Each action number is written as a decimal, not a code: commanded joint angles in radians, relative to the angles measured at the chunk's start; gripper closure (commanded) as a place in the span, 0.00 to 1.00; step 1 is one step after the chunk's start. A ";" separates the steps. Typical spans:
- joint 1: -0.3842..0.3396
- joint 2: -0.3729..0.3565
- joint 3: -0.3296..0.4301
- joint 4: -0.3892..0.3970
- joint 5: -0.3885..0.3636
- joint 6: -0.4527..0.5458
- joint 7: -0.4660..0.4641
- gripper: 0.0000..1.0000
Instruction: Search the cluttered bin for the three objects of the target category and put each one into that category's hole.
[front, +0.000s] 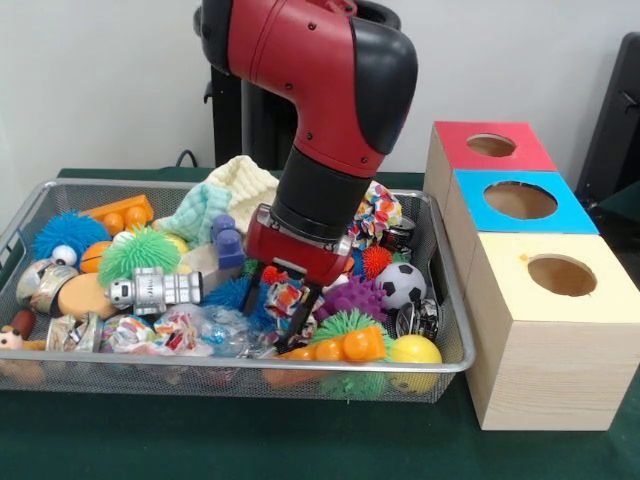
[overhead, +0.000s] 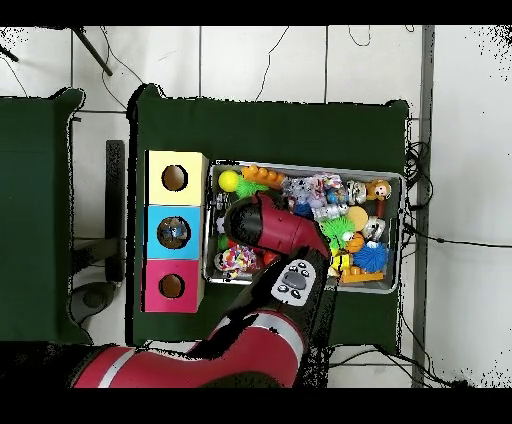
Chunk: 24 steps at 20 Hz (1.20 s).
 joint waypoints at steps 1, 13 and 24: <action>-0.020 0.047 0.011 -0.055 0.054 -0.067 0.239 0.00; 0.017 0.056 -0.076 -0.047 0.059 -0.138 0.248 0.00; 0.040 0.080 -0.093 -0.039 0.094 -0.161 0.253 0.00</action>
